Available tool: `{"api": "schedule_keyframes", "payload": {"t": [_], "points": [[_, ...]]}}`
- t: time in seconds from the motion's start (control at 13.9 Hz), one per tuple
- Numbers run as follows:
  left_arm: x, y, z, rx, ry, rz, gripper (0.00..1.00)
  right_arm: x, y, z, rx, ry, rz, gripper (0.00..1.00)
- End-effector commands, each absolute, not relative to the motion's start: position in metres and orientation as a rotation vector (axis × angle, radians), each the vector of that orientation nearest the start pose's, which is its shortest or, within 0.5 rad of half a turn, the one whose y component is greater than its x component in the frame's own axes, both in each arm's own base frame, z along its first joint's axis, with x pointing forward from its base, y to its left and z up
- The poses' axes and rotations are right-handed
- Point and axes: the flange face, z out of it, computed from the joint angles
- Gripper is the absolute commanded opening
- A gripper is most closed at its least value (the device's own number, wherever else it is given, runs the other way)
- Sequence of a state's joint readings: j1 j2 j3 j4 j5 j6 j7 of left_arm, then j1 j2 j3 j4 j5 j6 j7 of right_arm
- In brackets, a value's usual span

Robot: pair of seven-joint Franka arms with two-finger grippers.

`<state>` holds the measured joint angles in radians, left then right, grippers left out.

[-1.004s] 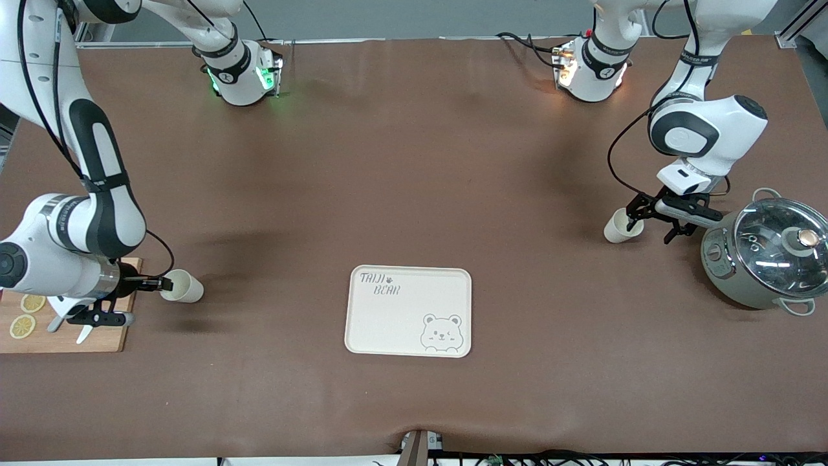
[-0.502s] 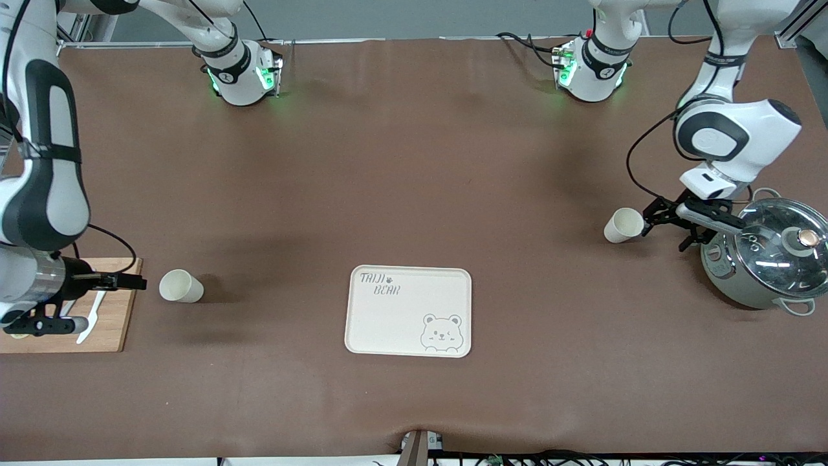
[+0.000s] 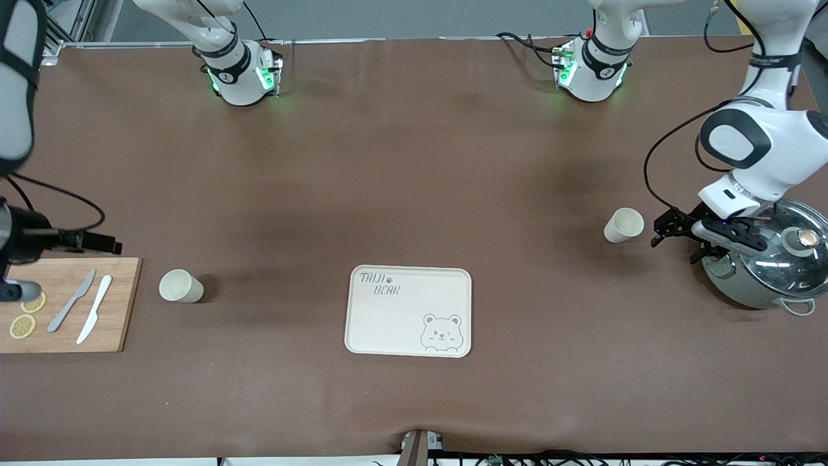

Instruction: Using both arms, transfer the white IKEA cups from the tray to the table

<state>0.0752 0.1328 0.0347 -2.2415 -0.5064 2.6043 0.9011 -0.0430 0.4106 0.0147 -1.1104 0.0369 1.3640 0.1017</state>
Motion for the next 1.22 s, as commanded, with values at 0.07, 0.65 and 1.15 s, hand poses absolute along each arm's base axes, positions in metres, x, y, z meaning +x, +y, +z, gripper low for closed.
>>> {"api": "schedule_keyframes", "payload": {"t": [0.07, 0.65, 1.15], "points": [[0.588, 0.054, 0.389, -3.190, 0.487, -0.468, 1.00, 0.605, 0.002, 0.625, -3.100, 0.287, 0.253, 1.00], [0.611, -0.038, 0.487, -3.195, 0.275, -0.258, 1.00, 0.516, 0.002, 0.662, -3.110, 0.274, 0.142, 1.00], [0.589, -0.055, 0.574, -3.190, 0.188, -0.145, 1.00, 0.515, 0.009, 0.659, -3.130, 0.176, 0.114, 1.00]]}}
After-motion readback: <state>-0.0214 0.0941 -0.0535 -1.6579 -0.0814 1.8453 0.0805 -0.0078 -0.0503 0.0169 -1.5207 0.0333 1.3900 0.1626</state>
